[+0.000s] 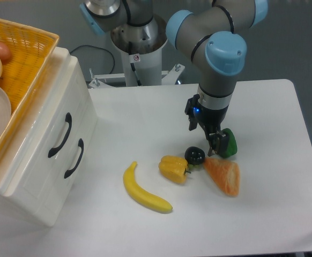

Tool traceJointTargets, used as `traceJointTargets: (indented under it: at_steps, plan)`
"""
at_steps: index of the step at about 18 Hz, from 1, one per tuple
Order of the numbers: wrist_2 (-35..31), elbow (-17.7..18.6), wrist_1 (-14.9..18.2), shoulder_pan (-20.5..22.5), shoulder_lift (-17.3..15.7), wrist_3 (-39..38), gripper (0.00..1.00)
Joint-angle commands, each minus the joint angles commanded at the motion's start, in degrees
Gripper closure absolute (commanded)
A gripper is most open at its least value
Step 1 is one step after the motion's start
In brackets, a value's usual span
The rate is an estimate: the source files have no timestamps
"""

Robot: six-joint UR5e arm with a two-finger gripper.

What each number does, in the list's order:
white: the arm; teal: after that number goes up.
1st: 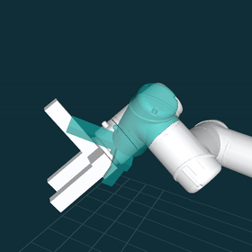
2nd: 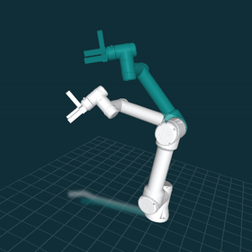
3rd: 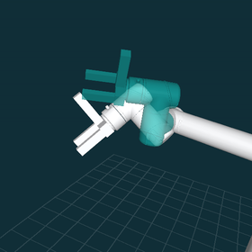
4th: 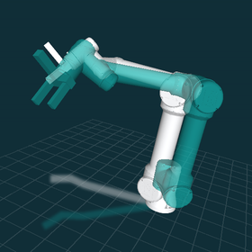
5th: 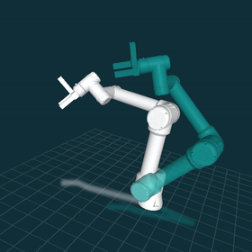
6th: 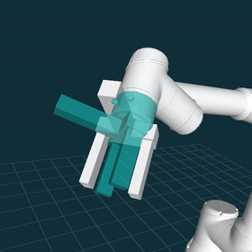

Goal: Slide the top white drawer open
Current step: 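Lift the gripper up from beside the green pepper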

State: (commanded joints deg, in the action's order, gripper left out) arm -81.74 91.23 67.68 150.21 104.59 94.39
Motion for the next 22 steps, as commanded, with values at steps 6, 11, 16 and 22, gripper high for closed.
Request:
traceJointTargets:
  at_steps: [6, 11, 16, 22]
  plan:
    - [0.1, 0.0, 0.0, -0.2, 0.0, -0.1, 0.00]
    - [0.4, 0.4, 0.3, 0.0, 0.3, -1.2, 0.00]
    - [0.4, 1.0, 0.3, -0.3, 0.4, -4.0, 0.00]
    - [1.3, 3.0, 0.9, -0.2, 0.4, -4.1, 0.00]
